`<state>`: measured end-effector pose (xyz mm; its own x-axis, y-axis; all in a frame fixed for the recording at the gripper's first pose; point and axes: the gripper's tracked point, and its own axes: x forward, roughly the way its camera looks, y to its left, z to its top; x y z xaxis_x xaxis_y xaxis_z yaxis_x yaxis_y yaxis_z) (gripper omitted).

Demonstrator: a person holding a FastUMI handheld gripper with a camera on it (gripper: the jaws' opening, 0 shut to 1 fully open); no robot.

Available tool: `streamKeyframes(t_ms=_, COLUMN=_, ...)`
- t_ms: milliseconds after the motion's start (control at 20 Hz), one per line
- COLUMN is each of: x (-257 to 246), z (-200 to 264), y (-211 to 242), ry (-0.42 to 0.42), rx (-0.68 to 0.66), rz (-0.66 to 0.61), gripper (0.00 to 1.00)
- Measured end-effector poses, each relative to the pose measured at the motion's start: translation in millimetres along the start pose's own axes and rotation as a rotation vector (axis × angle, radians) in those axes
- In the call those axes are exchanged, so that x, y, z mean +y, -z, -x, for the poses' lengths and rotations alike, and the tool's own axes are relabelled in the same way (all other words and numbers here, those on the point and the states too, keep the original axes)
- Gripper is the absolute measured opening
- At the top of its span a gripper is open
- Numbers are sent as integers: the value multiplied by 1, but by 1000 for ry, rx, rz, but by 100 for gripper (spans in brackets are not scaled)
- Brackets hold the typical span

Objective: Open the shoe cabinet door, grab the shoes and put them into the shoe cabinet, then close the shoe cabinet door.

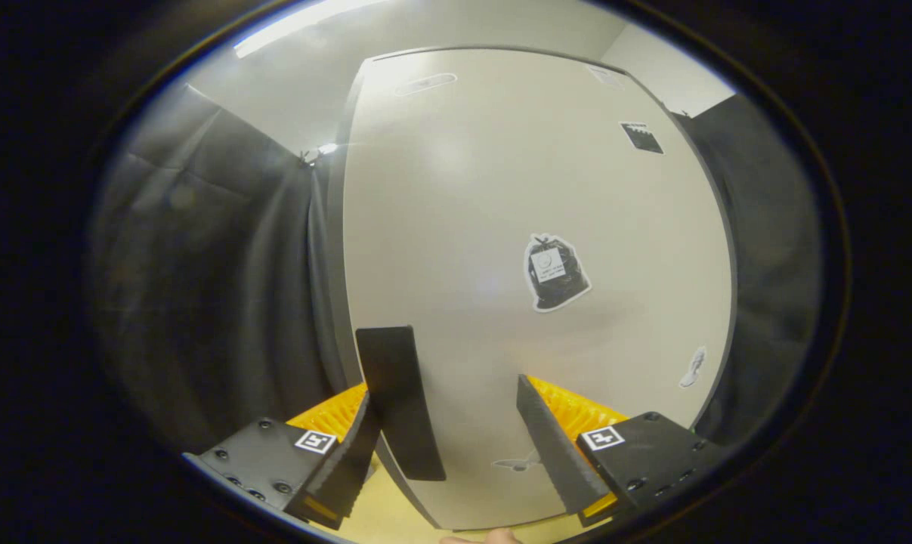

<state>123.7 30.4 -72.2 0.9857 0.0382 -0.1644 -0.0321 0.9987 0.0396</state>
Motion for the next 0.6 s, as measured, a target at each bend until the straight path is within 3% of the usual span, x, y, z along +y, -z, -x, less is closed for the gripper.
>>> streamKeyframes(t_ms=600, x=-1, z=-2, y=-1, ry=3, rx=-11, rz=10, gripper=100)
